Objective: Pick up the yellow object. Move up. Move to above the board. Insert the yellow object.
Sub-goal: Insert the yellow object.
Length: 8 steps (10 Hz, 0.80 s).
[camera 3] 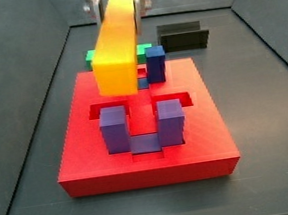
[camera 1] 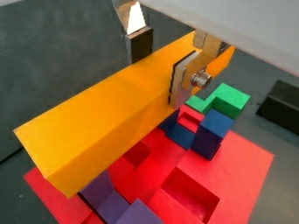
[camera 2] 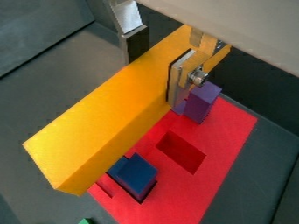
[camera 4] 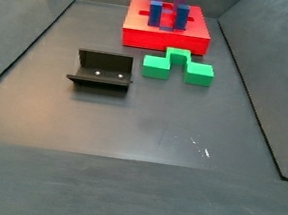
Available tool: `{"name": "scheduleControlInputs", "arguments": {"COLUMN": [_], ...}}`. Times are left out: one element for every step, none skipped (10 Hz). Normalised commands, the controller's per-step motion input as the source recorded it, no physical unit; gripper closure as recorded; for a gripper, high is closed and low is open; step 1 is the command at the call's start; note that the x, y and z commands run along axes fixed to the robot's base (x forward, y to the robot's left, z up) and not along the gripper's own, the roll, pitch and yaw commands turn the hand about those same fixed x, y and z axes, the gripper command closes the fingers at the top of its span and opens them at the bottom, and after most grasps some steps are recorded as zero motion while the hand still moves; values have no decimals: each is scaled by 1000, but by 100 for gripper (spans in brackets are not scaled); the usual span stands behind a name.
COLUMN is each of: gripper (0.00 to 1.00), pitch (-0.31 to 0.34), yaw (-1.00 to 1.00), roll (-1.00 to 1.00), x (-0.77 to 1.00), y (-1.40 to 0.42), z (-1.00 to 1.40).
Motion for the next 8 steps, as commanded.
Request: {"name": "scheduleControlInputs", "arguments": {"gripper": [100, 100, 100, 100, 100, 100, 100, 100], "pitch": [0, 0, 0, 0, 0, 0, 0, 0], "yaw": [0, 9, 23, 0, 0, 0, 0, 0], "roll": [11, 24, 30, 33, 53, 80, 90, 71], "x": [206, 269, 260, 189, 140, 37, 0, 0], "y": [-63, -29, -40, -14, 0, 0, 0, 0], "z": [-369, -397, -374, -334, -320, -291, -274, -263]}}
